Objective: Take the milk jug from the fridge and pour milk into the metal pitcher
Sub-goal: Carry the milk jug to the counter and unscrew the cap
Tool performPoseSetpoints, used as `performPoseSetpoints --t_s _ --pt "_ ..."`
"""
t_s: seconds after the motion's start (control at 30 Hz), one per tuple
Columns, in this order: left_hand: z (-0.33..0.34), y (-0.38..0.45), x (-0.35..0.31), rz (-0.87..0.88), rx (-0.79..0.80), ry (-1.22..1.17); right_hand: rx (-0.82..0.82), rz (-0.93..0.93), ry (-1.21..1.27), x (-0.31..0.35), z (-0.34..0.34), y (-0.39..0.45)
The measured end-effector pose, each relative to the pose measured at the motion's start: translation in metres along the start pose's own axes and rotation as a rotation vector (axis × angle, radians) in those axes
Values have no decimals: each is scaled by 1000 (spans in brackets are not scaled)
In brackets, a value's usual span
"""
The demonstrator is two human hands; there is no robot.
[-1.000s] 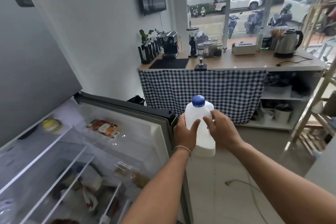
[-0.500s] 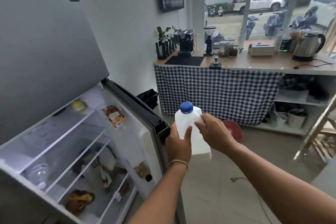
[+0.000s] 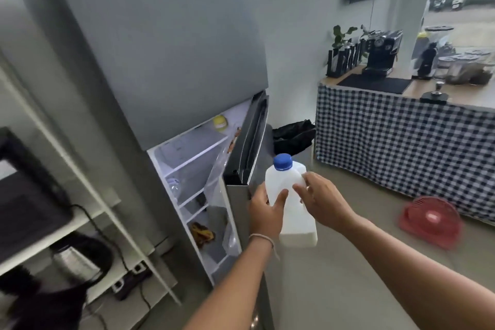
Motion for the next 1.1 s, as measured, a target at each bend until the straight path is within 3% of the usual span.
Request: performPoseSetpoints --t_s 0.33,0.6,0.83,1.1 --pt "-154 25 34 12 -102 182 113 -63 109 109 90 68" --pt "-209 65 62 6 -57 155 84 -2 167 137 129 106" --pt "-161 96 57 100 126 100 -24 138 175 98 105 97" --pt "8 87 -6 287 465 45 -327 394 140 6 2 -7"
Point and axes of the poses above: each hand's wrist, its own y-axis towards the middle knuckle, its own z-axis out of the palm, x = y × z, the point moved 6 cm from there along y, towards the middle knuckle, and after that the axes turned 11 degrees about x, right-handed, at the moved point
